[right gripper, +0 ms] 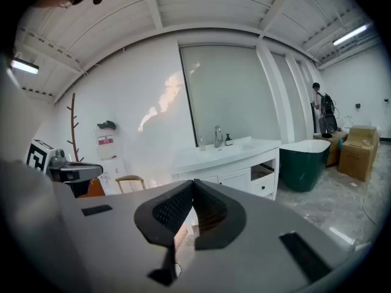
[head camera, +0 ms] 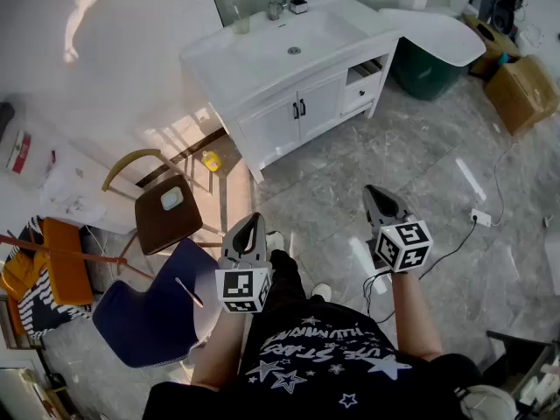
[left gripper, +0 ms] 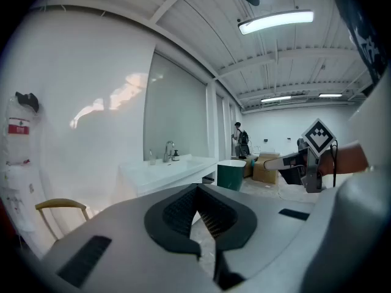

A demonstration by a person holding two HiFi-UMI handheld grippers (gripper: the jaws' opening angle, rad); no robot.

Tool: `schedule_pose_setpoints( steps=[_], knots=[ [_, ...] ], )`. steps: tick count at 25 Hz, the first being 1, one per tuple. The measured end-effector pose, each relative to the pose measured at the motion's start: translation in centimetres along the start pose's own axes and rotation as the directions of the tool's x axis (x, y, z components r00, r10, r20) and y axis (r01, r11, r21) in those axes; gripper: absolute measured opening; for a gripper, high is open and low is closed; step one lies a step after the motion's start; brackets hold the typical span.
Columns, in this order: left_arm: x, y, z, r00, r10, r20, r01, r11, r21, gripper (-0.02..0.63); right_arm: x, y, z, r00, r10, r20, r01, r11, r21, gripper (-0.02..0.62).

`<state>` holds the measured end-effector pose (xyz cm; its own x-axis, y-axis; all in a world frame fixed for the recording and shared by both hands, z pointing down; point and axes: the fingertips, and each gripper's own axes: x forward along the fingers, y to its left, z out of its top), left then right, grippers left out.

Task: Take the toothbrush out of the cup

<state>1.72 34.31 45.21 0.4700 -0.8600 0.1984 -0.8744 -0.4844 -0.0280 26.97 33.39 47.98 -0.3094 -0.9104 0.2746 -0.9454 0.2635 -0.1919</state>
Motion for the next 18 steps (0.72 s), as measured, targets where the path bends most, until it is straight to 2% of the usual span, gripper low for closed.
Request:
schedule_pose_setpoints(
  steps=[10,18],
  knots=[
    [-0.3,0.8,-0.1,1.0,-0.006,0.01,0.006,1.0,-0.019,0.015,0.4,-0.2,-0.6,1.0,-0.011,-0.005,0.011,1.0,0.028,0.012],
    [1.7,4.3,0.2,0.999,0.032,0.009,-0.031,0.998,-0.046,0.015,3.2,-0.2,2.1,0.997,-0.003,0.075,-0.002,0.998,0.064,0.014]
  ],
)
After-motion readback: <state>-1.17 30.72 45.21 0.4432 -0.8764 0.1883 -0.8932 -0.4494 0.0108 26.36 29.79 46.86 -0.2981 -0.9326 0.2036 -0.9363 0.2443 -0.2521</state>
